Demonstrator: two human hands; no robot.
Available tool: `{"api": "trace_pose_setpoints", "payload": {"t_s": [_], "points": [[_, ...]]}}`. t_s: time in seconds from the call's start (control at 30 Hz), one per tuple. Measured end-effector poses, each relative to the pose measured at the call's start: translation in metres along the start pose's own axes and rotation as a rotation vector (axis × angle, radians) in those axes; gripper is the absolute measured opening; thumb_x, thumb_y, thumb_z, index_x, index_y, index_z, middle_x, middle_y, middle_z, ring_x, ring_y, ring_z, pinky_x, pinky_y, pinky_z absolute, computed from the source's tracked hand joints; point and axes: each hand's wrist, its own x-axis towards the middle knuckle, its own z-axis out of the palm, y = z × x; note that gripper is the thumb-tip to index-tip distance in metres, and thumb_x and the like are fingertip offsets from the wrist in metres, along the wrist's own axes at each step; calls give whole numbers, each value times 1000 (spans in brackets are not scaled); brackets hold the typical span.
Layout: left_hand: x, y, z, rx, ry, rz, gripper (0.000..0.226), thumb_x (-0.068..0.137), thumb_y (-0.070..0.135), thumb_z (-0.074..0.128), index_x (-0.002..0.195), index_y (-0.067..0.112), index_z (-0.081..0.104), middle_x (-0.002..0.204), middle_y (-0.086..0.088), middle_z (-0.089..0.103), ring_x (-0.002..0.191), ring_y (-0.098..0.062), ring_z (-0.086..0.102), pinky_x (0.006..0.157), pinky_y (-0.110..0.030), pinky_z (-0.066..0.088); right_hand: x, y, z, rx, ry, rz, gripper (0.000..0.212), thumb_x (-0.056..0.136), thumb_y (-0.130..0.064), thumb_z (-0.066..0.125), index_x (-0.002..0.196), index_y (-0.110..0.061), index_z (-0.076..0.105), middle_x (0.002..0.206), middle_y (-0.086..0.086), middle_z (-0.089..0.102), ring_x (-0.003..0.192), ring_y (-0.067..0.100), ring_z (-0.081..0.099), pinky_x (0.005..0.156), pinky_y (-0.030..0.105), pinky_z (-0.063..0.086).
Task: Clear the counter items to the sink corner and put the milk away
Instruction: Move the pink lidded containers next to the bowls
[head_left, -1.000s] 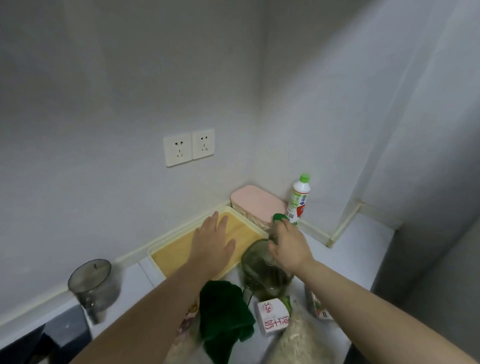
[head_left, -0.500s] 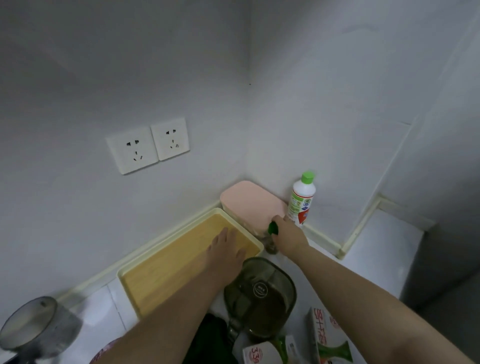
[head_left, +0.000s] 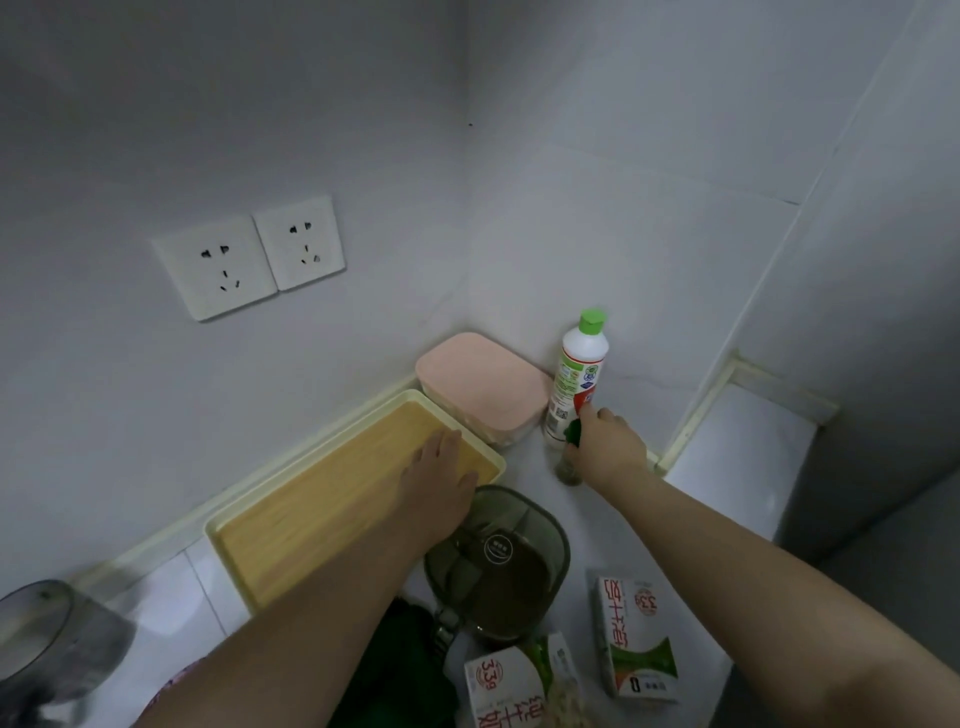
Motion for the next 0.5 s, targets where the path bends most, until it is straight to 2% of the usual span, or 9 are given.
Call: {"api": "trace_pose_setpoints", "payload": {"t_s": [0.07, 0.13, 0.17, 0.23, 0.3, 0.33, 0.4, 0.47, 0.5], "points": [[1, -4, -8, 19, 12, -11, 59, 99, 33, 37, 150, 17, 11, 158, -4, 6, 144, -26, 11, 115, -40, 16, -3, -6, 0, -115, 158, -66, 37, 89, -29, 52, 120, -9, 48, 113, 10, 54, 102, 27, 50, 83, 35, 43], [2, -11, -17, 34, 27, -24, 60, 99, 33, 37, 150, 17, 10, 158, -4, 6, 144, -25, 12, 115, -39, 17, -11, -21, -4, 19, 289, -152, 25, 90, -23, 50, 104, -5, 58, 101, 12, 59, 91, 29, 53, 75, 35, 42], [3, -15, -21, 37, 34, -30, 60, 99, 33, 37, 150, 18, 10, 158, -4, 6, 144, -25, 12, 115, -39, 17, -16, -33, -6, 179, 260, -145, 20, 90, -20, 49, 97, -5, 59, 95, 10, 59, 86, 28, 54, 72, 32, 41], [5, -19, -24, 44, 38, -43, 60, 99, 33, 37, 150, 17, 10, 158, -4, 6, 144, -25, 12, 116, -39, 18, -18, -57, -11, 628, -7, 34, 13, 92, -16, 47, 85, -9, 55, 92, 7, 55, 85, 23, 53, 73, 32, 42], [8, -22, -28, 35, 50, -66, 60, 99, 33, 36, 150, 17, 9, 158, -4, 6, 144, -25, 12, 116, -39, 18, -6, -79, -11, 1209, -270, 394, 12, 91, -13, 48, 79, -11, 50, 94, 10, 54, 79, 22, 52, 71, 33, 47], [9, -22, -29, 27, 50, -66, 60, 99, 33, 36, 150, 17, 9, 158, -4, 6, 144, -25, 12, 116, -39, 18, -1, -85, -10, 1417, -345, 553, 7, 91, -13, 49, 86, -8, 50, 95, 12, 54, 74, 21, 51, 65, 31, 47], [12, -24, -31, 10, 55, -64, 61, 99, 32, 37, 150, 16, 9, 158, -4, 6, 144, -25, 12, 116, -39, 18, 13, -89, 2, 1549, -335, 663, 22, 89, -17, 52, 106, -4, 49, 99, 12, 54, 76, 21, 51, 65, 30, 46], [14, -27, -32, -7, 60, -70, 61, 99, 32, 37, 150, 15, 9, 158, -4, 6, 144, -25, 12, 116, -39, 18, 29, -90, 19, 1522, -313, 666, 37, 83, -25, 58, 112, -4, 46, 102, 11, 54, 93, 26, 56, 84, 38, 50], [16, -29, -32, -15, 58, -76, 61, 99, 32, 37, 150, 16, 9, 158, -4, 6, 144, -25, 12, 116, -39, 18, 37, -89, 30, 1559, -332, 668, 44, 79, -28, 61, 114, -6, 45, 104, 12, 55, 98, 30, 57, 88, 43, 50]]}}
